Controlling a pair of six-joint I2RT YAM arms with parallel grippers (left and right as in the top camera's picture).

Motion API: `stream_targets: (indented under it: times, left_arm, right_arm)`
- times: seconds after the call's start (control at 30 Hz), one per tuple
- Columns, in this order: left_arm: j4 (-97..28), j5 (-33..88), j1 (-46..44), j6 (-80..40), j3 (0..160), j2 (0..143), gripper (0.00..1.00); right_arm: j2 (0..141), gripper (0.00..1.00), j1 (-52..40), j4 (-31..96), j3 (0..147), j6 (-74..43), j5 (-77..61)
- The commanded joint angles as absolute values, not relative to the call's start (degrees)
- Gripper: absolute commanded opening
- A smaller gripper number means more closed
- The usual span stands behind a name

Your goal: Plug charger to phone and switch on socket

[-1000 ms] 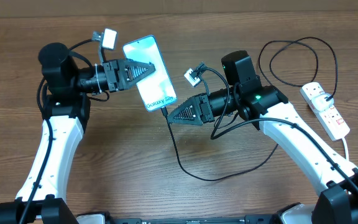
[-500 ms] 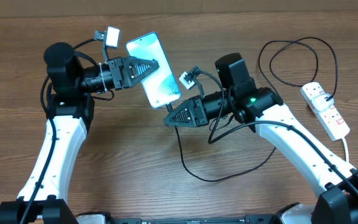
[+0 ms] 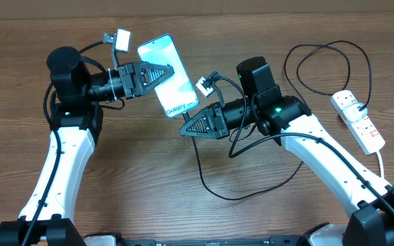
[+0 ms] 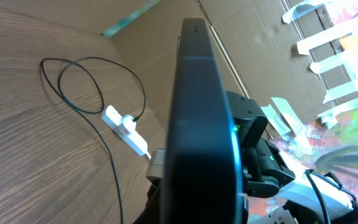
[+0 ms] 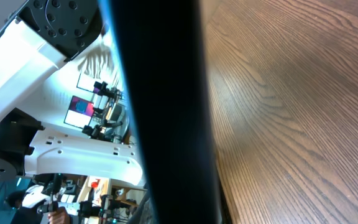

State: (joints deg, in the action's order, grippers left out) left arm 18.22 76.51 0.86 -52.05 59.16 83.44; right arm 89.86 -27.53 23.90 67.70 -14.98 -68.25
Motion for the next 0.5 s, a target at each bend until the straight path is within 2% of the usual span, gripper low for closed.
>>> stream_targets:
  times: [0.0,0.2,0.3,0.47]
  left_arm:
    - [18.00,85.10,-0.54,-50.74,59.24,82.50,0.04]
    - [18.02,84.66,-0.89,-50.76,59.24,82.50,0.04]
    - [18.02,82.56,-0.27,-50.74,59.24,82.50,0.04]
    - [17.98,78.83,0.30,-50.78,59.24,82.50,0.04]
  right_arm:
    - [89.69,0.04,-26.94,21.69,68.97,-15.05,-67.11]
    - [89.69,0.05,-26.94,22.39,68.97,-15.05,-67.11]
    - [89.69,0.20,-26.94,25.52,68.97,-15.00,-67.11]
    - [89.69,0.38,-26.94,29.21,68.97,-14.22,-66.35]
